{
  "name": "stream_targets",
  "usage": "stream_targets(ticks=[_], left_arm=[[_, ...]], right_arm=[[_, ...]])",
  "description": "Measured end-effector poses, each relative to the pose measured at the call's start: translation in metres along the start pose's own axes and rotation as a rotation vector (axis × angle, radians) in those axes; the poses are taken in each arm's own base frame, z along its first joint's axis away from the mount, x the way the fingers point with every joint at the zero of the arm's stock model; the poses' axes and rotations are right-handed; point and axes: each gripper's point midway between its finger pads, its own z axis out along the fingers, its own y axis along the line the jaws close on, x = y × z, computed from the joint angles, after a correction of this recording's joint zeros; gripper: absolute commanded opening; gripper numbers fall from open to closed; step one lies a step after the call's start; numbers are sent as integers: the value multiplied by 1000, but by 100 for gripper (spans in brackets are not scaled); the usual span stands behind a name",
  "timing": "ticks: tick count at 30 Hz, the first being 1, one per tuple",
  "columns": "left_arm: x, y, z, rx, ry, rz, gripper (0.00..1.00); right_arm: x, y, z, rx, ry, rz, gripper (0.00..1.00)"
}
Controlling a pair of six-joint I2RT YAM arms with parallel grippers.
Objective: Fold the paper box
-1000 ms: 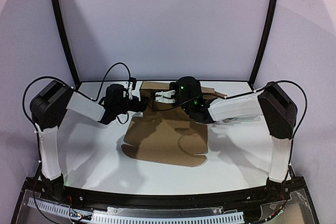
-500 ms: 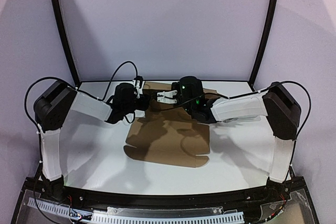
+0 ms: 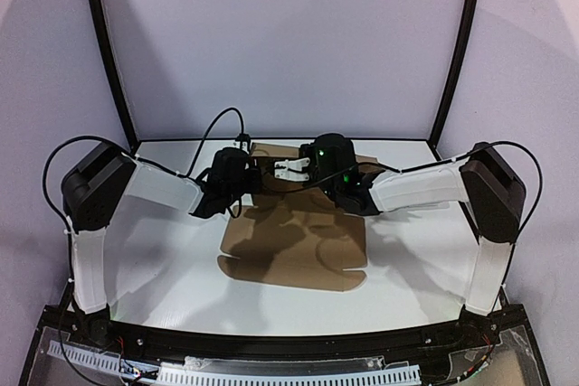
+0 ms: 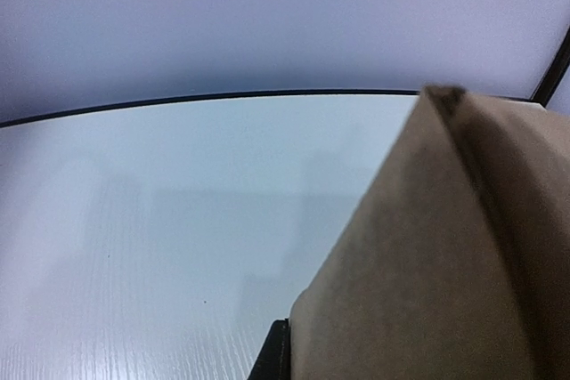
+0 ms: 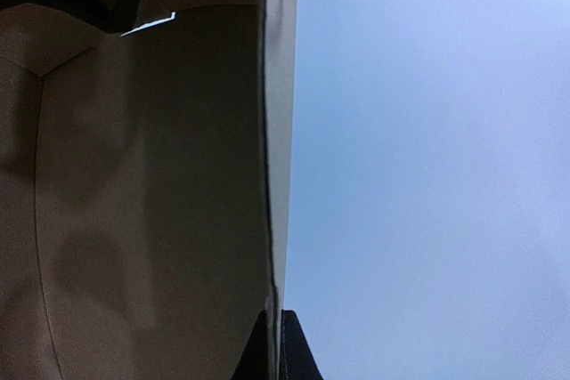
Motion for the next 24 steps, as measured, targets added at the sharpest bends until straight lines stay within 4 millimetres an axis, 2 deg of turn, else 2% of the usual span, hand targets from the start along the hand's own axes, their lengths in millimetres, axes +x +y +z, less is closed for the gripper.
stream_targets(ticks=[5,10,14,19,24], left_arm=[[3,-1,-6,-5,30,-36,1],[8,8,-15,-29,59,-79,1],[10,15,-17,-53,65,-109,1],[10,22,-20,-77,71,-155,1],[12,25,-24,-99,92,-202,1]], right_arm=[[-1,-1,-1,0,-7,6,9],[-13,9,-5,-31,-41,26,55],[-19,20,-9,-66,-50,14,98],[-19,18,-10,-54,-40,23,98],[-17,-5,-12,23,-24,77,98]])
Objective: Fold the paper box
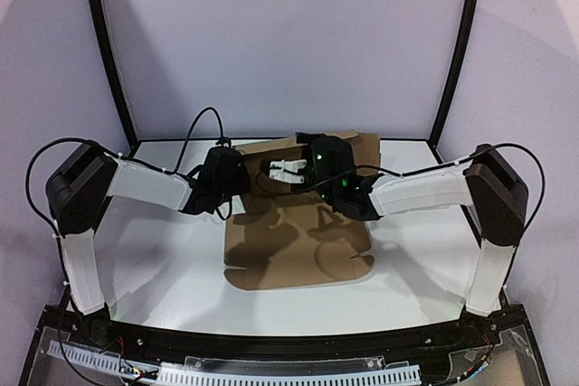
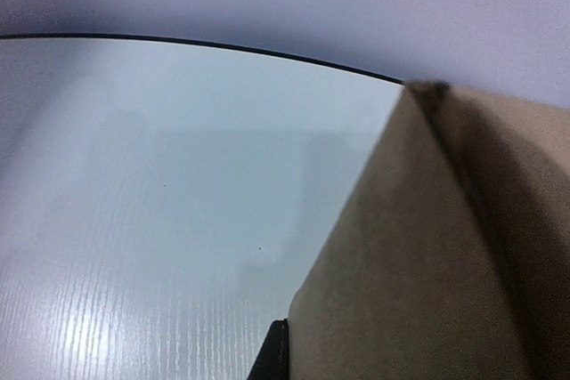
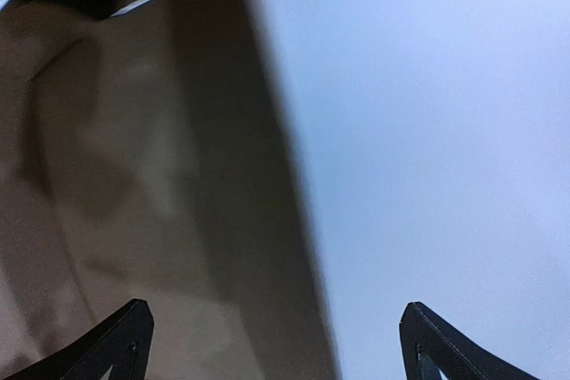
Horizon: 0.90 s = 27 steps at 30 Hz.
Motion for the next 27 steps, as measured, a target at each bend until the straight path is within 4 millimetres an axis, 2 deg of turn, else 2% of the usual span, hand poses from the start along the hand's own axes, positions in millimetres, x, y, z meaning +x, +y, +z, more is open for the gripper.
stream_targets(ticks=[2,6,9,11,14,16,20,23,25,27], left_arm=[[1,1,-2,-8,12,-25,1],[4,0,-6,-19,42,-80,1],[5,-1,-9,-35,70,-133,1],[7,-1,-11,-54,91,-170,1],[7,-6,-15,-82,126,-226,1],[3,-14,-19,-88,137,-259,1],[1,-33,-29,-72,140,-283,1],[7,-43,-34,-55,147,-250,1],[11,-48,-37,-48,155,-218,1],[14,-49,-39,-41,160,-191,1]], right_arm=[[1,-15,-6,35,3,45,98],[12,-50,-35,100,5,209,98],[16,-64,-63,109,-13,361,98],[10,-63,-78,76,-54,472,98],[-11,-45,-97,-52,-188,653,97],[-27,-24,-101,-159,-267,749,93],[-51,30,-93,-356,-307,834,94],[-55,57,-87,-424,-270,859,98],[-51,58,-88,-420,-251,870,98],[-44,45,-93,-381,-236,877,98]])
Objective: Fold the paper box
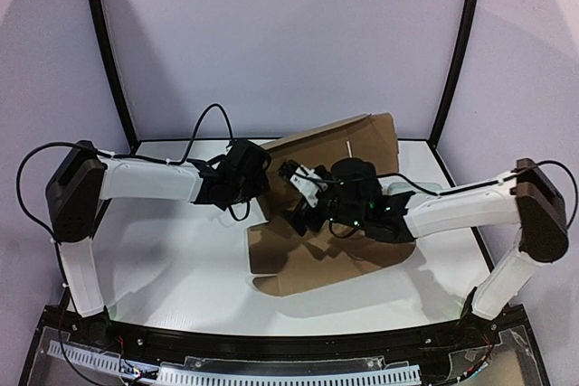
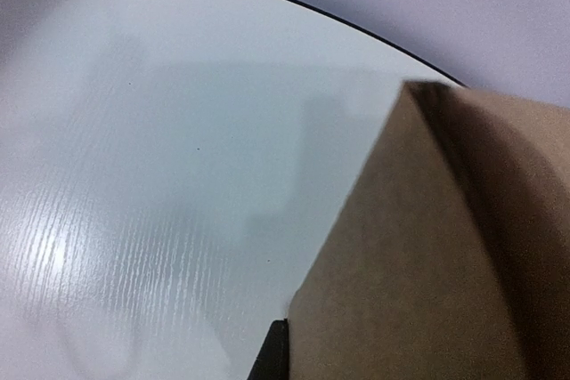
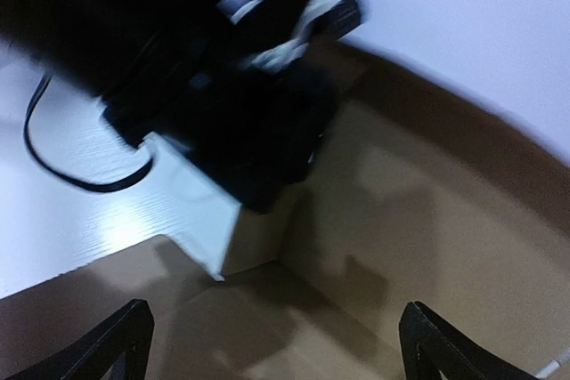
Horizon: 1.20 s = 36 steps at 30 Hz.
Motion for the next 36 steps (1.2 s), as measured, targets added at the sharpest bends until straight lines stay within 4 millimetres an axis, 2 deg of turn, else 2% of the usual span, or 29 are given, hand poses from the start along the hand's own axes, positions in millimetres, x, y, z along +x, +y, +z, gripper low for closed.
stream_targets(ticks=[3,7,13,15,17,21,25,27,31,36], left_arm=[[3,6,-4,-6,11,37,1],[0,13,-15,-14,16,58,1],[-9,19,-42,39,4,30,1],[-11,17,-49,63,5,20,1],[-12,15,-52,78,7,18,1],[-6,7,-58,148,43,41,1],[1,1,-68,219,82,80,1],[2,-2,-74,251,92,92,1],[2,-11,-81,305,105,107,1],[4,-14,-82,328,114,143,1]], right_arm=[[-18,-24,-23,76,-16,10,98],[-39,-63,-66,184,-38,65,98],[-12,-135,-152,349,-21,352,98],[1,-148,-181,387,-30,434,98],[10,-154,-198,402,-32,474,98],[33,-164,-207,383,2,514,93],[62,-174,-194,311,69,608,81],[69,-167,-181,220,96,636,75],[55,-144,-167,26,71,644,63],[35,-127,-174,-100,5,606,49]])
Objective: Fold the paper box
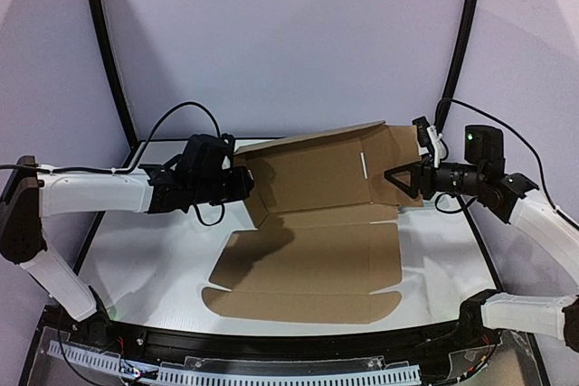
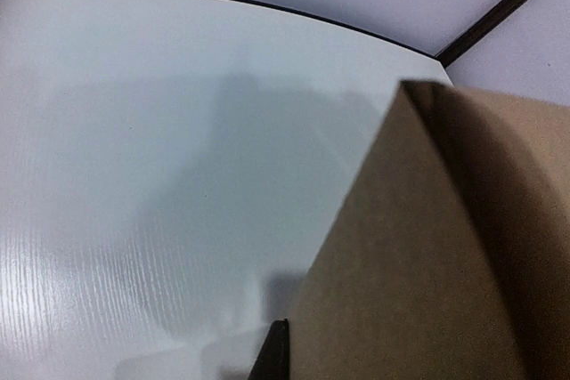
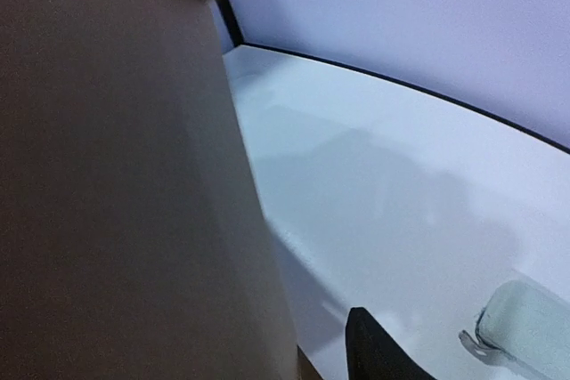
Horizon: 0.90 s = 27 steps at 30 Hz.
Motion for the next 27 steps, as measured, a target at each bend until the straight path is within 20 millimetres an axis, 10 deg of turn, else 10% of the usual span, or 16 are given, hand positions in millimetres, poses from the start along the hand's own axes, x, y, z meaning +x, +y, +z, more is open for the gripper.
stream_targets(ticks=[16,21,27], left_arm=[[-3,8,4,123,70,45,1],[0,5,3,148,86,65,1],[-4,6,3,134,79,68,47]], right_arm=[[-7,30,-21,-94,-34,-132,0],[-6,31,-20,-106,-26,-129,0],[-8,33,-24,-103,-37,-99,0]])
